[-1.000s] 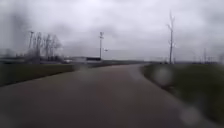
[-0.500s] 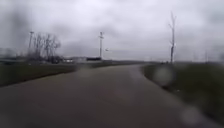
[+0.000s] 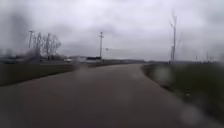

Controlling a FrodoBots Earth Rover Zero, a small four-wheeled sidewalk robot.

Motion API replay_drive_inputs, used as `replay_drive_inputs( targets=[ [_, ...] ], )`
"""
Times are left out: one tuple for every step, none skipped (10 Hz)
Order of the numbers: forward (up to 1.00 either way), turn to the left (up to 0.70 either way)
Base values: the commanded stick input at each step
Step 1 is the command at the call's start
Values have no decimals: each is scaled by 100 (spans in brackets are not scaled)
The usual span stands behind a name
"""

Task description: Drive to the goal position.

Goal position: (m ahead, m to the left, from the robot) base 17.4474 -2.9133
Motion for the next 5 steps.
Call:
replay_drive_inputs(
  targets=[
    [50,0],
    [50,-1],
    [50,-1],
    [50,-1],
    [50,-1]
  ],
)
